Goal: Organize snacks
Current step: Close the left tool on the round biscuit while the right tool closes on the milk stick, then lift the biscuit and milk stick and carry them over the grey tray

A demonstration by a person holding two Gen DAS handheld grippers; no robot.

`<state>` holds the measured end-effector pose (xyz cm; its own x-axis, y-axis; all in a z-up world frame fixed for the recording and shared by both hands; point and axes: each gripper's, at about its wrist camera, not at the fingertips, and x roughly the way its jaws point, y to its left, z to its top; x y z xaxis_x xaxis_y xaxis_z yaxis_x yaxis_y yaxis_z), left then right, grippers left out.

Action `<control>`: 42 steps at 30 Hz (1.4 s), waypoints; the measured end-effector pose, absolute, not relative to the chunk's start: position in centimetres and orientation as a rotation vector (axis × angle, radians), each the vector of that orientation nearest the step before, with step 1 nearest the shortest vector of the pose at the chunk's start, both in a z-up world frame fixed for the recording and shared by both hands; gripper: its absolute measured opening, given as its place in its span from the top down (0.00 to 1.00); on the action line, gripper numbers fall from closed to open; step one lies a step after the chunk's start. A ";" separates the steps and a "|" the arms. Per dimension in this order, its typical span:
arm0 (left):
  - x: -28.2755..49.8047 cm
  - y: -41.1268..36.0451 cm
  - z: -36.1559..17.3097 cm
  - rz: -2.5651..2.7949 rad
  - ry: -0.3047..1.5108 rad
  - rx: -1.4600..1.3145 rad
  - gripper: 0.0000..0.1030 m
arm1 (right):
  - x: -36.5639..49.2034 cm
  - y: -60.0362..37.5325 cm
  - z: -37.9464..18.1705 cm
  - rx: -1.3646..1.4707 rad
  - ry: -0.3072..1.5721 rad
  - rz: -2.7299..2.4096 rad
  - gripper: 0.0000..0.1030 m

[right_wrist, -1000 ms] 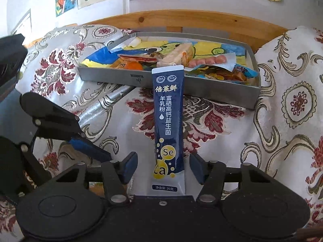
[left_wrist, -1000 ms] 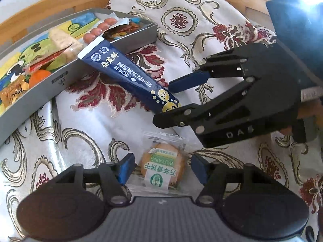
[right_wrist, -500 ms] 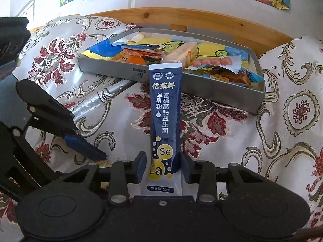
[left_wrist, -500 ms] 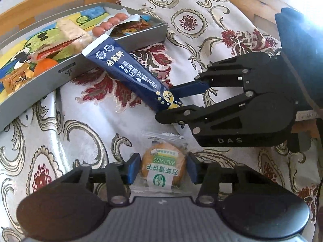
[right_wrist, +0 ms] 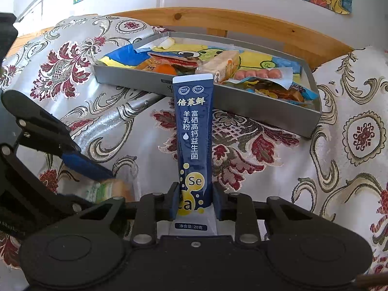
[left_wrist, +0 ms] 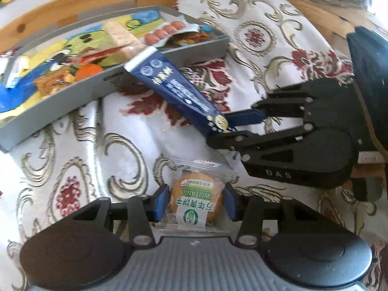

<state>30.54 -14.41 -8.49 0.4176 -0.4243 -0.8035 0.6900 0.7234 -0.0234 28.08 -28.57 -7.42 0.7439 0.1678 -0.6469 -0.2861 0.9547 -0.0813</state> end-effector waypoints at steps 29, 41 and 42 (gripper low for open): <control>30.8 -13.1 -0.8 -0.384 0.715 0.232 0.50 | 26.1 -28.5 -4.9 -0.189 0.487 0.217 0.75; 37.3 -11.9 2.6 -0.102 0.548 0.053 0.50 | 29.3 -30.2 -0.7 0.023 0.242 0.159 0.74; 38.0 -11.9 2.6 -0.075 0.533 0.047 0.50 | 30.0 -30.5 -0.2 0.043 0.222 0.154 0.74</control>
